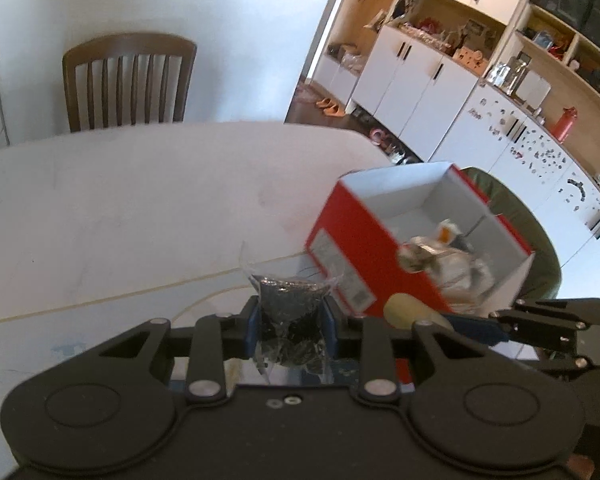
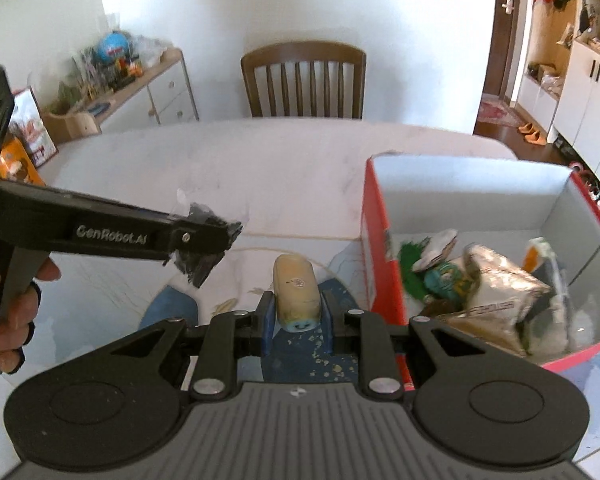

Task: Organize objects
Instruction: 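Lift and carry the black bag and cream cylinder over the shoebox with both tools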

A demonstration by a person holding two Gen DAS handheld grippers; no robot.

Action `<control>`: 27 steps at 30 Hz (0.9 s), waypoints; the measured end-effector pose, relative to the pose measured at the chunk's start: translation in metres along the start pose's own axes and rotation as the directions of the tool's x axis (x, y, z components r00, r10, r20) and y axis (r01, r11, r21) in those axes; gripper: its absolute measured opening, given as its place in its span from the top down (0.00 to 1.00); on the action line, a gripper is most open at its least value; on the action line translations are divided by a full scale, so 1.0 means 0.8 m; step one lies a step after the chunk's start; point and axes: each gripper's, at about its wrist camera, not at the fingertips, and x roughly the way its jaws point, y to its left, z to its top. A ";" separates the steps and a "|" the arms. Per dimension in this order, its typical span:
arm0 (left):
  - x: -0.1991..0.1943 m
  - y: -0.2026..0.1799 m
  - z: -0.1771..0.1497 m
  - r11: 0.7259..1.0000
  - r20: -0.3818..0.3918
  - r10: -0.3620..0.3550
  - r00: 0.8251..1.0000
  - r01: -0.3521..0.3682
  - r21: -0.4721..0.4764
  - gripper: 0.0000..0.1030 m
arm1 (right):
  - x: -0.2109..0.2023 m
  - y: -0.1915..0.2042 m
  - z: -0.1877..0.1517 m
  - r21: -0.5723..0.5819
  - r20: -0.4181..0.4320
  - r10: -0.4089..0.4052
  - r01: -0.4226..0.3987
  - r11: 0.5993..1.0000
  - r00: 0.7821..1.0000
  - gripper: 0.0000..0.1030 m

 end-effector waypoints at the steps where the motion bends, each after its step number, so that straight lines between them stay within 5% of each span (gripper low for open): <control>1: -0.005 -0.007 0.001 1.000 0.005 -0.002 1.000 0.002 0.004 0.72 | -0.007 -0.003 0.001 0.003 0.009 -0.001 0.001 1.000 1.000 0.78; 14: -0.037 -0.086 -0.003 0.998 0.049 -0.017 0.999 0.014 0.054 0.72 | -0.074 -0.055 0.013 0.023 0.099 0.010 -0.013 1.000 0.995 0.78; 27: -0.006 -0.171 0.001 0.996 0.043 -0.003 0.999 -0.001 0.094 0.71 | -0.098 -0.151 0.009 0.033 0.125 -0.018 0.014 0.999 0.992 0.78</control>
